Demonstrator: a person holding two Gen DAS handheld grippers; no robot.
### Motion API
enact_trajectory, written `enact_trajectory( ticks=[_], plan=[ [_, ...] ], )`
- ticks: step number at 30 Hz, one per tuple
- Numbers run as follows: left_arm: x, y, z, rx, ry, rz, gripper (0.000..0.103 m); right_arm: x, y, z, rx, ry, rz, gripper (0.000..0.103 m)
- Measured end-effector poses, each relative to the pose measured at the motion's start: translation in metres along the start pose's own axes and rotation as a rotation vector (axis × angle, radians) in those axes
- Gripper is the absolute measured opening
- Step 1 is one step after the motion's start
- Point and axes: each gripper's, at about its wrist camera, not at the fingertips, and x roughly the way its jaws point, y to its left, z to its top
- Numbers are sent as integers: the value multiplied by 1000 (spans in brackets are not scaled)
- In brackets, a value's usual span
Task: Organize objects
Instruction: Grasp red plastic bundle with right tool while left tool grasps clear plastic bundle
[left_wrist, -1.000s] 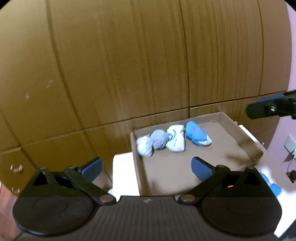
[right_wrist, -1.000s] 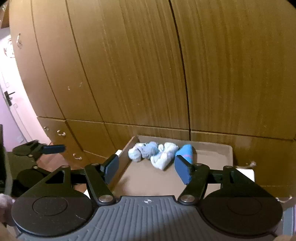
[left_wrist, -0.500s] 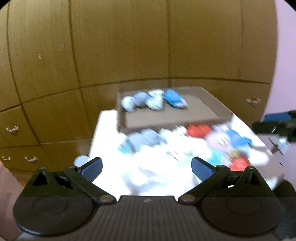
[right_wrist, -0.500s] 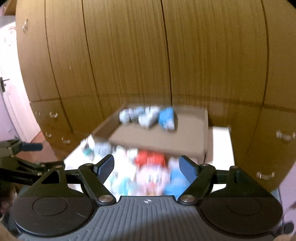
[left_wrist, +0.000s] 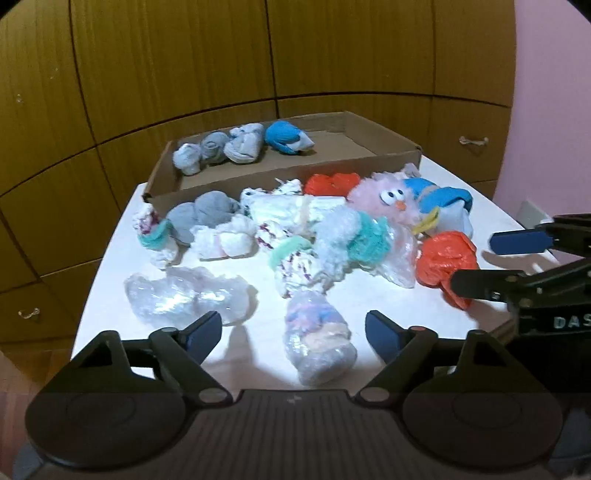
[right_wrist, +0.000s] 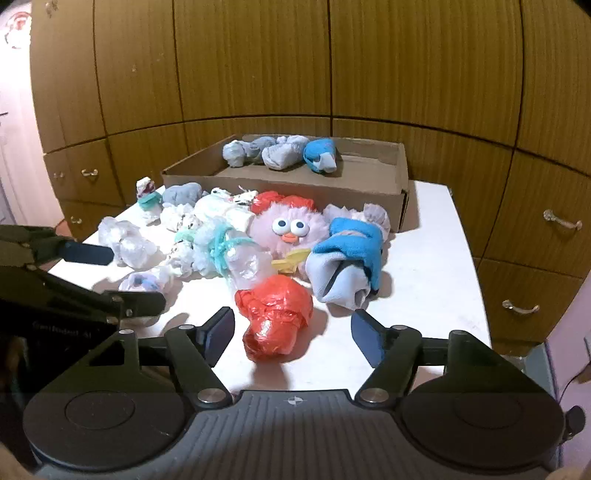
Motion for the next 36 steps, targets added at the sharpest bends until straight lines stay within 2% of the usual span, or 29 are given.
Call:
enact_trajectory(
  ticks=[2, 4, 8, 13, 17, 19, 21, 30, 36],
  plan=[
    [2, -2, -1, 12, 2, -1, 79, 5, 1, -1, -1, 4, -3, 72],
    [4, -3, -3, 21, 3, -11, 74, 8, 4, -2, -16, 0, -4, 70],
    [8, 0, -4, 0, 10, -32, 71, 15, 8, -2, -26, 6, 8, 64],
    [10, 0, -4, -8, 4, -53, 65, 19, 11, -3, -38, 19, 18, 50],
    [9, 0, -4, -32, 3, -86, 52, 19, 13, -5, -47, 10, 16, 43],
    [8, -1, -4, -43, 0, -95, 38, 17, 13, -7, -48, 3, 12, 41],
    [8, 0, -4, -54, -1, -91, 30, 15, 12, -8, -40, 0, 12, 40],
    [-3, 11, 5, -94, -5, -88, 29, -9, 5, 0, -23, -35, 16, 40],
    [-12, 20, 32, -79, -41, -95, 29, -29, -9, 22, -6, -86, 22, 40]
  ],
)
